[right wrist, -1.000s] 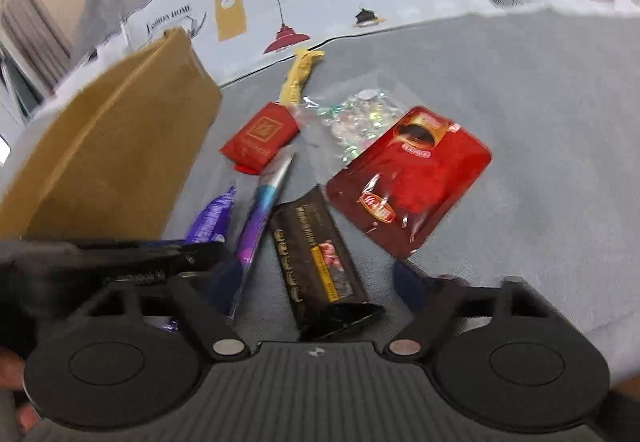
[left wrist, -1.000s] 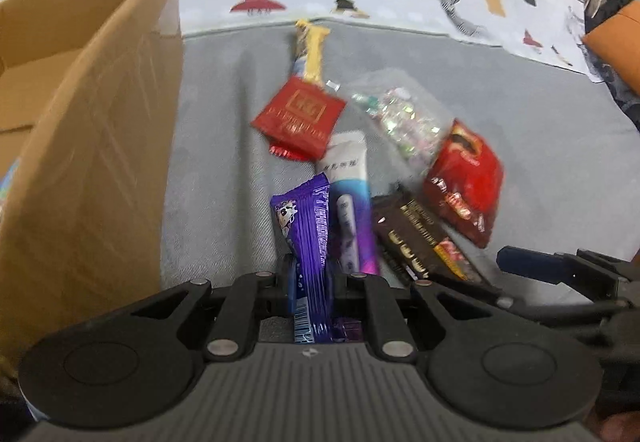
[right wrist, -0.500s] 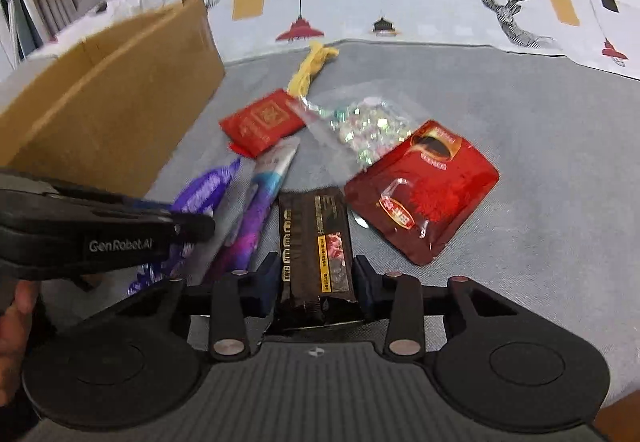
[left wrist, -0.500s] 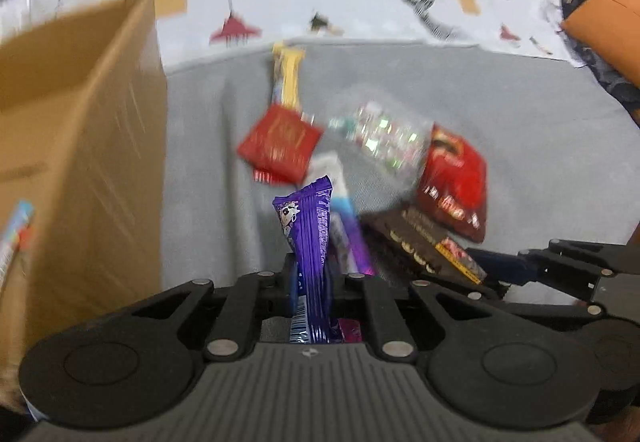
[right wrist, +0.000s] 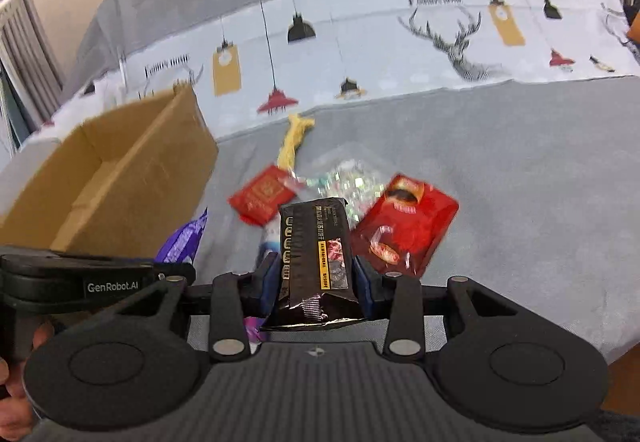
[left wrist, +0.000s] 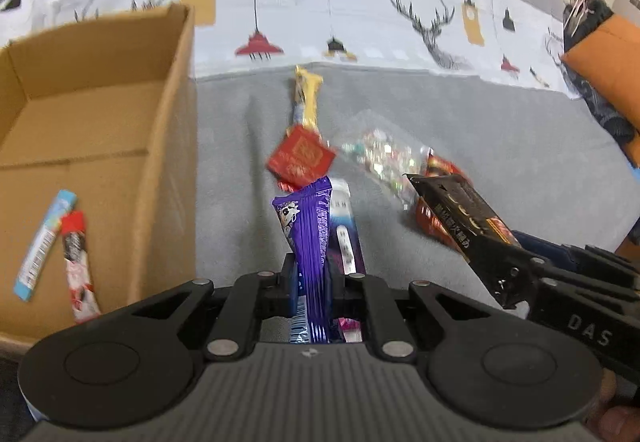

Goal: Organize snacks
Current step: 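Grasp the purple bar with the left gripper while the right gripper grasps the dark chocolate bar, then carry the purple bar and chocolate bar over the cardboard box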

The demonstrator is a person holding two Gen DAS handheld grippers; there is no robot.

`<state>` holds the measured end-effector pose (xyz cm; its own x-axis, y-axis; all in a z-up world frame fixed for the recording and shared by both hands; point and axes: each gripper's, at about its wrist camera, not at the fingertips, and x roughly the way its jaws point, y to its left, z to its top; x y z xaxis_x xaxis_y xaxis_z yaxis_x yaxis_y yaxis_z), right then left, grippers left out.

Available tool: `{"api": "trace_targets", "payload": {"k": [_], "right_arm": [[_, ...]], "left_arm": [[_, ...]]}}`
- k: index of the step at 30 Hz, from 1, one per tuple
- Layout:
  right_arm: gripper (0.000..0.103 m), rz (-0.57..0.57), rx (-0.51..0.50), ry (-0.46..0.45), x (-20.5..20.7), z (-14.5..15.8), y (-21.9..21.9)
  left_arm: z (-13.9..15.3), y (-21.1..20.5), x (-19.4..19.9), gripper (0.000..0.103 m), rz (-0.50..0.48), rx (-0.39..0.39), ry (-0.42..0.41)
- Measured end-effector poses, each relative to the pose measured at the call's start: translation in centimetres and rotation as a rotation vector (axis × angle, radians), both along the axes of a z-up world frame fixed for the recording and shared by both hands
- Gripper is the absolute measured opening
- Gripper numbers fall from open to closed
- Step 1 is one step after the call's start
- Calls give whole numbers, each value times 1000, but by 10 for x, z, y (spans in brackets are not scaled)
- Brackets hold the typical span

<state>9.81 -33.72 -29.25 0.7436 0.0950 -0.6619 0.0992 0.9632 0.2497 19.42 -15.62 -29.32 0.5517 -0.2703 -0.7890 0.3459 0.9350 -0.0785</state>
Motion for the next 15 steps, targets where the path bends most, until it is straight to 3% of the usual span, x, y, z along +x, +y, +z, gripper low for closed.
{"api": "trace_targets", "payload": {"k": [11, 15], "right_arm": [[42, 89, 28, -181, -5, 89, 44], [42, 141, 18, -238, -3, 117, 73]], "left_arm": [[96, 32, -24, 13, 23, -35, -177], [121, 47, -37, 13, 69, 82, -300]]}}
